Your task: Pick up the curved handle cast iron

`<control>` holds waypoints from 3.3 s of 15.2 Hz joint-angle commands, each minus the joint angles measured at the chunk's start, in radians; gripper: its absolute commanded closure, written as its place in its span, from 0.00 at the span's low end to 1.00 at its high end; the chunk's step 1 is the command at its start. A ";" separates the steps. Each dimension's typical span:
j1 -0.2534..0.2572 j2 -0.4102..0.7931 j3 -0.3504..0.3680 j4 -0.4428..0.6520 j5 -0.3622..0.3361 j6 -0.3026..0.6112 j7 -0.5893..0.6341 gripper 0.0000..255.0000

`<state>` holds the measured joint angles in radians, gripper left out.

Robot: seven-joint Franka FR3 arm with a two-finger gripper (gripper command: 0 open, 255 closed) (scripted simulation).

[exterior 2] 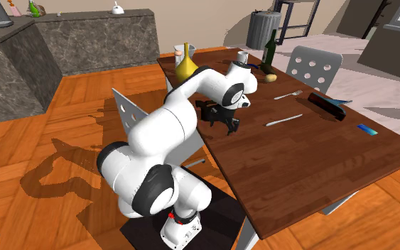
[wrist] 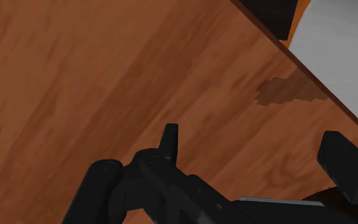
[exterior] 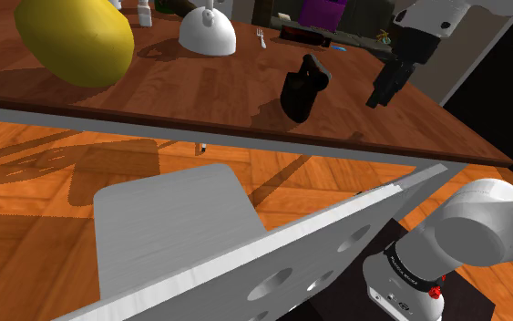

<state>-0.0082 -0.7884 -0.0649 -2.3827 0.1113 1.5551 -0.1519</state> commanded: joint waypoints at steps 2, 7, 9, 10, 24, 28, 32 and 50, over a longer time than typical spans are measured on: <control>0.001 0.017 0.026 0.022 0.016 -0.004 0.046 0.00; -0.006 0.126 0.149 0.157 0.080 -0.020 0.271 0.00; -0.012 0.181 0.194 0.223 0.096 -0.026 0.361 0.00; -0.015 0.210 0.216 0.258 0.102 -0.030 0.406 0.00; -0.032 0.394 0.346 0.384 0.111 0.036 0.672 0.00; -0.033 0.395 0.346 0.386 0.110 0.034 0.672 1.00; -0.033 0.400 0.346 0.399 0.109 0.026 0.675 1.00; -0.040 0.454 0.340 0.629 0.096 -0.149 0.704 1.00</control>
<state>-0.0483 -0.3362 0.2741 -1.7684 0.2071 1.4182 0.5480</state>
